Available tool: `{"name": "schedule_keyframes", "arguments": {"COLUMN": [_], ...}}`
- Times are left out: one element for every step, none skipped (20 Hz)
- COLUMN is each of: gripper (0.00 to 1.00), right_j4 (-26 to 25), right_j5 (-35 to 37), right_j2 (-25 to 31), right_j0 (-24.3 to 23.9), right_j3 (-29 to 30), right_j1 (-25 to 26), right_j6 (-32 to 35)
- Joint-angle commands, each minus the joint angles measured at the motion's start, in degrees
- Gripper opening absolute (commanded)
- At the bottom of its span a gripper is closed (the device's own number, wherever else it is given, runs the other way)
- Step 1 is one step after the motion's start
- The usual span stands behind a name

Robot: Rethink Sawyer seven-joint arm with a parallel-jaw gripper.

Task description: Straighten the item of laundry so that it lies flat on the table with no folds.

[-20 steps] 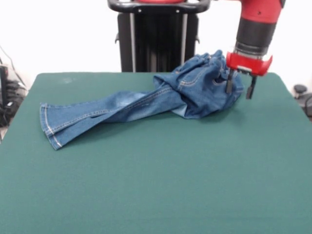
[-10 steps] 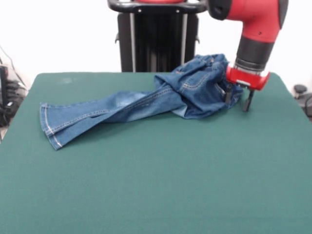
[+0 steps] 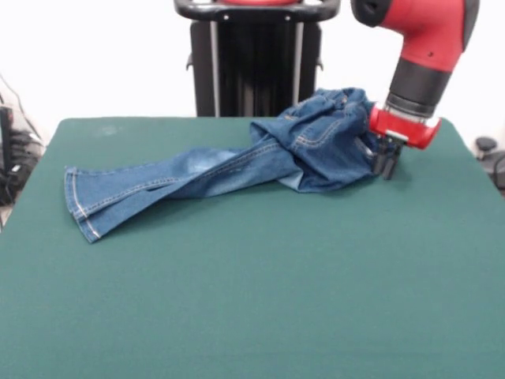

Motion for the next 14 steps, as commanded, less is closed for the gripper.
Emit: {"name": "schedule_keyframes", "arguments": {"gripper": [0.00, 0.00, 0.00, 0.00, 0.00, 0.00, 0.00, 0.00, 0.00, 0.00, 0.00, 0.00, 0.00, 0.00], "right_j4": [6.28, 6.90, 7.25, 7.55, 7.66, 7.56, 7.35, 7.23, 7.20, 7.26, 7.01, 6.71, 6.52, 6.40], "right_j5": [-2.28, -1.59, -0.27, 1.03, 2.17, 2.75, 2.73, 2.61, 2.52, 2.30, 2.26, 2.46, 3.01, 3.93], "right_j2": [2.54, 2.94, 2.74, 2.32, 2.19, 2.12, 2.39, 2.62, 3.08, 3.51, 4.62, 5.95, 7.31, 8.02], "right_j0": [-2.25, -2.76, -2.87, -2.83, -3.15, -3.52, -4.09, -4.59, -5.17, -5.54, -6.43, -7.38, -8.14, -8.42], "right_j3": [-6.20, -6.52, -7.00, -7.51, -7.89, -8.06, -7.95, -7.86, -7.75, -7.49, -7.02, -6.54, -6.13, -6.11], "right_j1": [11.06, 10.46, 9.86, 9.41, 8.95, 8.56, 8.20, 7.95, 7.63, 7.21, 6.23, 5.01, 3.62, 2.52], "right_j6": [8.76, 8.94, 8.64, 8.21, 7.69, 7.16, 6.70, 6.42, 6.28, 6.40, 6.24, 5.95, 5.69, 5.32]}}
